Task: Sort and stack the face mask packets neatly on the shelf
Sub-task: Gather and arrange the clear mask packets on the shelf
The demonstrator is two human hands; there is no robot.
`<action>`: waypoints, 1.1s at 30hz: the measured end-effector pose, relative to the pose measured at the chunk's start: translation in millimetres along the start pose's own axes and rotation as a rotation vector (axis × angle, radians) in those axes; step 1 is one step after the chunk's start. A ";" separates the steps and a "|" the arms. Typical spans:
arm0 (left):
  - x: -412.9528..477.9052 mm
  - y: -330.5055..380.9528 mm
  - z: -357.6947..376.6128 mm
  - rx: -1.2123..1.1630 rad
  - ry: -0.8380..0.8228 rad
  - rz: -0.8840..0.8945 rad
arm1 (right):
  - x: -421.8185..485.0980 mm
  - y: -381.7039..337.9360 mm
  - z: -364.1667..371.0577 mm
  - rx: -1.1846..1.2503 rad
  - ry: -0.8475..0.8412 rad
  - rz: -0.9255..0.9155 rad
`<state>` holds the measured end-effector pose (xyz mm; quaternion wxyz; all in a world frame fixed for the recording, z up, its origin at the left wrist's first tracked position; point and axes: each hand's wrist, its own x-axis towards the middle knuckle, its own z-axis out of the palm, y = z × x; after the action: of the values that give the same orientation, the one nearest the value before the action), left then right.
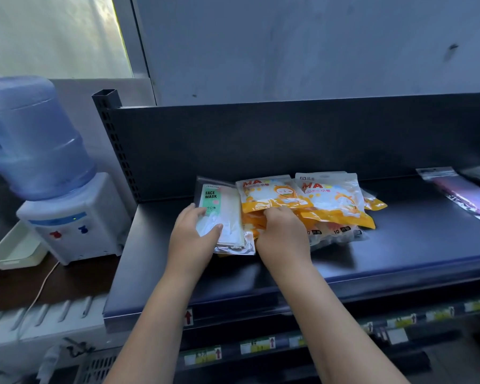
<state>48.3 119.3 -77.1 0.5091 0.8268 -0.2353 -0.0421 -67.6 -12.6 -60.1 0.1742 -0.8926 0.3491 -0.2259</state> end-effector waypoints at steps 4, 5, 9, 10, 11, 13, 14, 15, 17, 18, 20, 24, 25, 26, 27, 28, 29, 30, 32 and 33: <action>0.2 0.1 -1.2 -0.041 -0.004 0.010 | -5.6 0.7 4.2 0.027 0.118 -0.077; 0.3 -0.5 -1.8 -0.055 -0.005 0.012 | -6.1 1.3 4.4 0.039 0.150 -0.084; 1.7 -0.1 -5.9 -0.130 0.006 -0.001 | -2.3 -12.5 -4.4 0.098 0.289 -0.164; 2.3 0.8 -7.2 -0.151 0.006 -0.016 | -2.0 -21.0 -6.5 0.126 0.320 -0.197; 3.6 1.7 -8.6 -0.182 0.011 -0.031 | -3.0 -31.1 -7.4 0.163 0.344 -0.235; 7.5 1.7 -10.9 -0.225 0.034 -0.059 | -10.3 -52.4 -5.0 0.259 0.350 -0.323; 9.3 2.0 -12.6 -0.225 0.047 -0.066 | -15.5 -61.2 -2.0 0.308 0.321 -0.361; 10.7 2.6 -15.0 -0.222 0.063 -0.072 | -20.6 -67.0 1.6 0.348 0.279 -0.382; 12.4 3.5 -20.7 -0.223 0.092 -0.104 | -25.6 -66.1 11.8 0.384 0.196 -0.350; 13.4 2.3 -22.7 -0.226 0.099 -0.123 | -25.0 -61.0 16.2 0.370 0.158 -0.298; 14.4 -1.0 -24.9 -0.245 0.102 -0.135 | -19.6 -47.8 20.0 0.248 0.028 -0.153; 11.8 -2.5 -26.4 -0.279 0.085 -0.157 | -5.6 -31.4 13.3 0.050 -0.176 0.037; 11.8 -3.6 -26.3 -0.293 0.083 -0.156 | -2.9 -30.5 11.6 0.026 -0.190 0.052; 12.6 -5.0 -26.4 -0.310 0.081 -0.164 | -0.8 -30.7 10.2 0.010 -0.207 0.072; 13.6 -5.9 -26.8 -0.331 0.077 -0.163 | 1.1 -31.3 9.0 0.002 -0.225 0.097; 15.4 -7.4 -27.4 -0.350 0.077 -0.166 | 2.2 -31.8 8.2 0.000 -0.244 0.126; 16.5 -8.9 -28.0 -0.365 0.075 -0.176 | 2.7 -32.7 7.1 -0.004 -0.259 0.156; 17.9 -10.5 -28.9 -0.382 0.072 -0.191 | 2.9 -33.6 5.6 -0.016 -0.261 0.181; 20.5 -12.7 -30.9 -0.419 0.058 -0.214 | 3.5 -37.6 2.0 -0.047 -0.218 0.204; 21.6 -13.6 -32.4 -0.434 0.055 -0.220 | 4.0 -40.7 0.8 -0.046 -0.181 0.198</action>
<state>82.1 141.7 -69.7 0.6733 0.7197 -0.1153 -0.1242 -42.4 13.0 -40.6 0.2060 -0.8743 0.4234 -0.1179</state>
